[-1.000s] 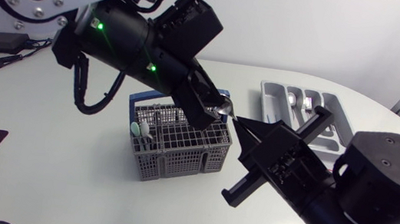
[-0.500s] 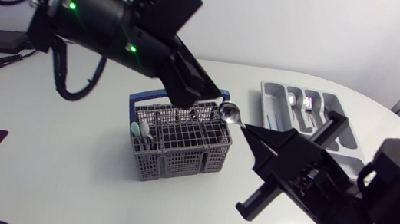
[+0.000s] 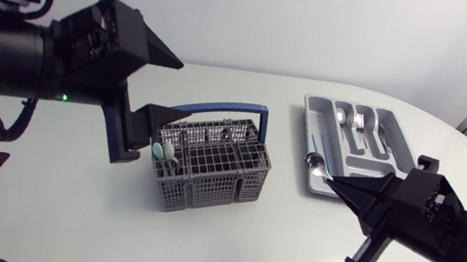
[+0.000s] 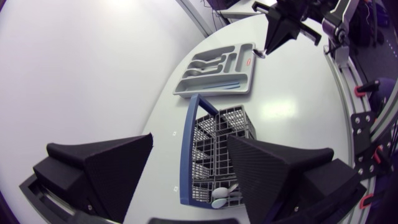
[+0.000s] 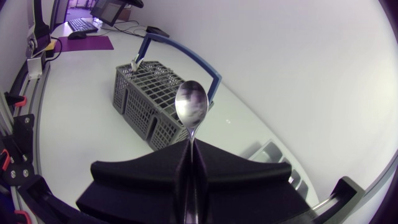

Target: Unload the cutlery basket into the drawer organizer.

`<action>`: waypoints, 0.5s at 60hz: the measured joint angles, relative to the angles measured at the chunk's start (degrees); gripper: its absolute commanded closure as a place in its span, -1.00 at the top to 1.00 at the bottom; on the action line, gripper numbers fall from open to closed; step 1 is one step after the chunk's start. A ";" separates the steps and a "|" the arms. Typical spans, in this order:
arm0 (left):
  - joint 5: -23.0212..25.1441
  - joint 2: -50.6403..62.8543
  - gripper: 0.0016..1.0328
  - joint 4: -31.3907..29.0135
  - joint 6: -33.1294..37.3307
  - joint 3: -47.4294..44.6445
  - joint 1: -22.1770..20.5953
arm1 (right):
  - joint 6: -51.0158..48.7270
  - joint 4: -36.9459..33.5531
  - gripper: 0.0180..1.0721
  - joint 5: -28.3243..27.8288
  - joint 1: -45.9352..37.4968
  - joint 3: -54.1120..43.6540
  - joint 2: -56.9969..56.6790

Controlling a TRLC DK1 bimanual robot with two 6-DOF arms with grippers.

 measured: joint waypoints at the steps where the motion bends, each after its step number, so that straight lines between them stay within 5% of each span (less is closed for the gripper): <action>1: -0.44 -0.35 0.77 0.61 0.92 -0.76 -0.09 | -0.39 -0.68 -0.85 -1.33 -1.22 0.00 0.15; 17: -5.01 -3.17 0.73 4.92 19.12 -11.45 -0.79 | -10.40 -9.22 -0.85 -16.04 -17.55 3.74 10.60; 30: -9.31 -2.34 0.55 3.65 31.04 -13.68 -2.03 | -23.08 -18.38 -0.85 -18.25 -23.74 9.73 18.62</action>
